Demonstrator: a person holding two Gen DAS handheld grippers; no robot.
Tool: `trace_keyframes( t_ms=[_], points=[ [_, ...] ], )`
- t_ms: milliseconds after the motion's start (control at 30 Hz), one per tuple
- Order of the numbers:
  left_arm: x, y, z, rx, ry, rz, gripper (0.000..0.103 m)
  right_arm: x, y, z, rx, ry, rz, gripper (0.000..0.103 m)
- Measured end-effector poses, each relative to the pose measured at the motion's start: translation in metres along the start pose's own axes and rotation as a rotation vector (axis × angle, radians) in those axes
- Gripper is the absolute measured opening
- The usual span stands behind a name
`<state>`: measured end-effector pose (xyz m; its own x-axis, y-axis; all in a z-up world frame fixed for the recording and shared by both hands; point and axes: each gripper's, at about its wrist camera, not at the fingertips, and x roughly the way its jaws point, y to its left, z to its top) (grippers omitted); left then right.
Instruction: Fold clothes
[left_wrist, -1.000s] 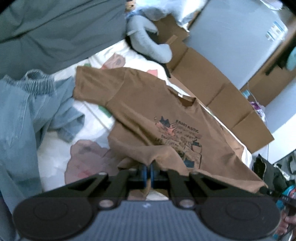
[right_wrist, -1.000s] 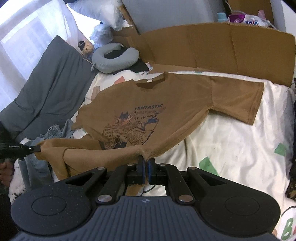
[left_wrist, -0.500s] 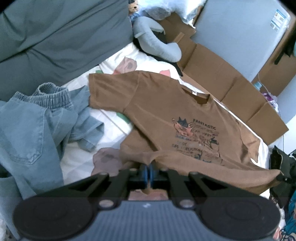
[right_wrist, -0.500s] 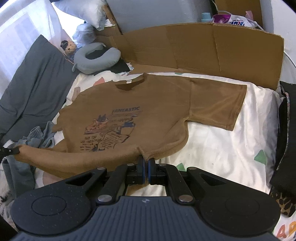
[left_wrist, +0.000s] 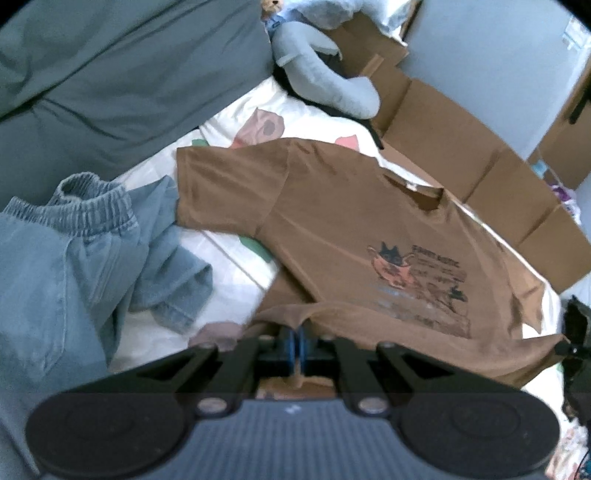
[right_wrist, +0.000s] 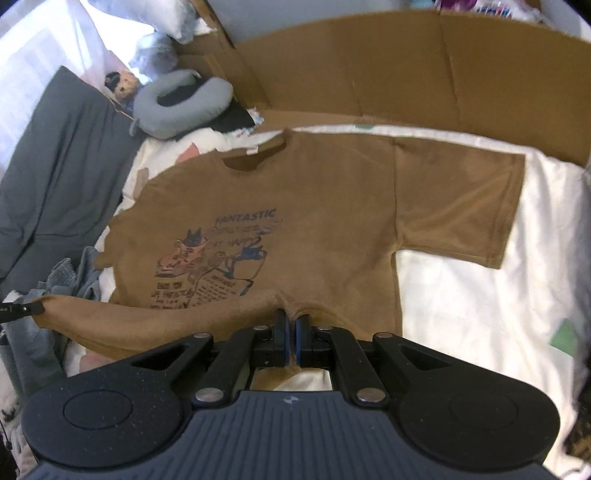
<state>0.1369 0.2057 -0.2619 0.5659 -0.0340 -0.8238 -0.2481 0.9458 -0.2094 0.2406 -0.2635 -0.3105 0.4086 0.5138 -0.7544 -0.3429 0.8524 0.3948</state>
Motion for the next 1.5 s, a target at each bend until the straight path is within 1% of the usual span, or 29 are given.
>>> trace_keyframes(
  t_ms=[200, 267, 400, 433, 467, 500, 533, 600, 633, 667, 700, 733, 767, 833, 867, 933, 1000, 1067, 1200, 1267, 1300, 1433, 1500],
  points=[
    [0.046, 0.001, 0.019, 0.025, 0.018, 0.024, 0.003, 0.05, -0.009, 0.013, 0.018, 0.049, -0.01, 0.001],
    [0.062, 0.002, 0.024, 0.029, 0.027, 0.03, 0.003, 0.06, -0.013, 0.018, 0.038, 0.056, -0.009, 0.005],
    [0.091, 0.002, 0.036, 0.035, 0.046, 0.054, 0.003, 0.076, -0.023, 0.028, 0.085, 0.065, 0.002, 0.006],
    [0.097, 0.003, 0.039, 0.032, 0.05, 0.062, 0.003, 0.077, -0.025, 0.029, 0.101, 0.064, 0.012, 0.011],
    [0.103, 0.002, 0.041, 0.029, 0.055, 0.074, 0.003, 0.075, -0.028, 0.03, 0.115, 0.059, 0.023, 0.019],
    [0.106, 0.001, 0.043, 0.028, 0.057, 0.081, 0.003, 0.073, -0.029, 0.031, 0.126, 0.056, 0.033, 0.025],
    [0.109, -0.001, 0.044, 0.033, 0.063, 0.089, 0.004, 0.07, -0.03, 0.03, 0.136, 0.052, 0.038, 0.038],
    [0.114, -0.006, 0.044, 0.042, 0.087, 0.102, 0.009, 0.06, -0.03, 0.029, 0.142, 0.025, 0.027, 0.042],
    [0.113, -0.008, 0.042, 0.038, 0.098, 0.093, 0.016, 0.054, -0.031, 0.027, 0.144, 0.007, 0.017, 0.044],
    [0.111, -0.009, 0.041, 0.033, 0.107, 0.081, 0.028, 0.047, -0.031, 0.025, 0.147, -0.011, 0.006, 0.044],
    [0.109, -0.01, 0.039, 0.027, 0.116, 0.069, 0.034, 0.04, -0.032, 0.023, 0.15, -0.026, 0.003, 0.044],
    [0.108, -0.012, 0.037, 0.022, 0.125, 0.058, 0.044, 0.035, -0.031, 0.02, 0.151, -0.039, 0.002, 0.044],
    [0.103, -0.015, 0.035, 0.022, 0.122, 0.056, 0.051, 0.029, -0.031, 0.016, 0.152, -0.052, 0.002, 0.044],
    [0.093, -0.022, 0.029, 0.027, 0.116, 0.046, 0.056, 0.02, -0.029, 0.007, 0.151, -0.066, 0.001, 0.044],
    [0.088, -0.027, 0.026, 0.036, 0.119, 0.032, 0.061, 0.017, -0.028, 0.001, 0.149, -0.067, 0.003, 0.044],
    [0.079, -0.037, 0.019, 0.055, 0.125, 0.001, 0.068, 0.015, -0.022, -0.011, 0.127, -0.06, -0.004, 0.044],
    [0.07, -0.047, 0.013, 0.08, 0.132, -0.027, 0.068, 0.012, -0.017, -0.023, 0.107, -0.061, -0.012, 0.044],
    [0.064, -0.06, 0.008, 0.103, 0.136, -0.049, 0.068, 0.006, -0.011, -0.036, 0.093, -0.092, -0.016, 0.044],
    [0.052, -0.081, -0.002, 0.111, 0.152, -0.101, 0.069, -0.003, 0.006, -0.053, 0.067, -0.118, -0.021, 0.044],
    [0.043, -0.094, -0.008, 0.129, 0.145, -0.151, 0.069, -0.007, 0.014, -0.06, 0.047, -0.12, -0.035, 0.044],
    [0.039, -0.103, -0.012, 0.147, 0.137, -0.152, 0.069, -0.009, 0.018, -0.062, 0.036, -0.12, -0.044, 0.044],
    [0.031, -0.135, -0.026, 0.238, 0.092, -0.084, 0.07, -0.018, 0.025, -0.073, 0.008, -0.132, -0.073, 0.044],
    [0.034, -0.151, -0.035, 0.291, 0.115, -0.114, 0.069, -0.022, 0.024, -0.078, 0.01, -0.13, -0.041, 0.044]
  ],
)
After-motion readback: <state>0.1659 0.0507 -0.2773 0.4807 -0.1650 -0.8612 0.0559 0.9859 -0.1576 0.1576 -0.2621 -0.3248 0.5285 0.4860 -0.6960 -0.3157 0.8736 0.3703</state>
